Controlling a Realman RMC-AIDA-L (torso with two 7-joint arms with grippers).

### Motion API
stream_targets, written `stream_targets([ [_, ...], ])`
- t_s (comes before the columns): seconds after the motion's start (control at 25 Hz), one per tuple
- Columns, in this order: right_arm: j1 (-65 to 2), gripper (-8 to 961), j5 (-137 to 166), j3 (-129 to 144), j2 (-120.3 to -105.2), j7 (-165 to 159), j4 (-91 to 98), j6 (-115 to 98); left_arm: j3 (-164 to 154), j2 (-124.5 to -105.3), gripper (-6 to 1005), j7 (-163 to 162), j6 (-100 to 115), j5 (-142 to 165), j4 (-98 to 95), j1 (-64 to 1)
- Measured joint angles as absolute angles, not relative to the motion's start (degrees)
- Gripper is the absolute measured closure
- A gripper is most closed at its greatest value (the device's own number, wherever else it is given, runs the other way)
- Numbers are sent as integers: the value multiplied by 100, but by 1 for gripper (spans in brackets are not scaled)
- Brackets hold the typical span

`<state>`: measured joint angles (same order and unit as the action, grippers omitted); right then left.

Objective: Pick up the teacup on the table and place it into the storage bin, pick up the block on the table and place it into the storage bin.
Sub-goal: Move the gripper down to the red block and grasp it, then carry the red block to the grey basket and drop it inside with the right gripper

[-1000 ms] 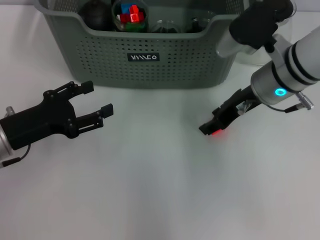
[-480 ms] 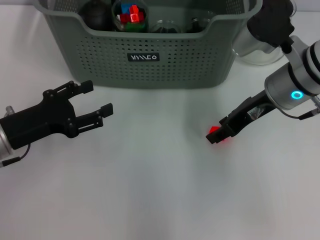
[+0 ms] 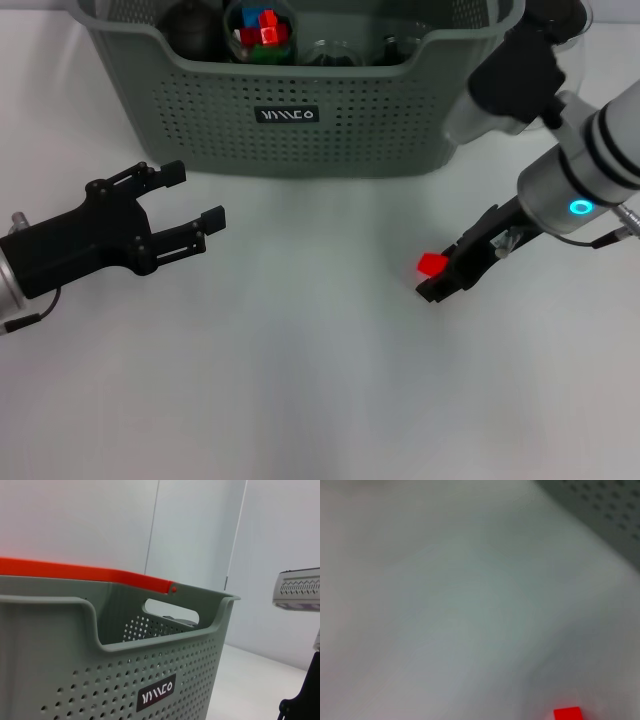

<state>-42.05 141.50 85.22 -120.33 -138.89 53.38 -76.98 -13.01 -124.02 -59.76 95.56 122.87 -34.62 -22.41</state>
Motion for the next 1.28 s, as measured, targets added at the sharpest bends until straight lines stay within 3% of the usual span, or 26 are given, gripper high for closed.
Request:
stream_targets([
  [0.28,-4308,346,14299,9077,-12032,-13888,5389,-7521,-1300,-12402,174,-5976,9553,12287,-3461,-2241],
  [0.48,-4314,439,14307,9127,-12034,-13952,5535,-7596,-1301,-12402,174,-5976,9553,12287,-3469,-2233],
  [1.12,-4327,519,14577,9135,-12046,-14253,5550,-7612,-1301,-12402,174,-5976,9536,12283,-3462,-2249],
  [1.24,-4291,730,14489,9118,-12048,-14239,5642,-7607,-1301,-12402,174,-5976,9535,12281,-3463,-2250],
  [1.28,-4273,733,14462,9125,-12049,-14227,5693,-7628,-1301,-12402,174,-5976,9535,12280,-3463,-2250],
])
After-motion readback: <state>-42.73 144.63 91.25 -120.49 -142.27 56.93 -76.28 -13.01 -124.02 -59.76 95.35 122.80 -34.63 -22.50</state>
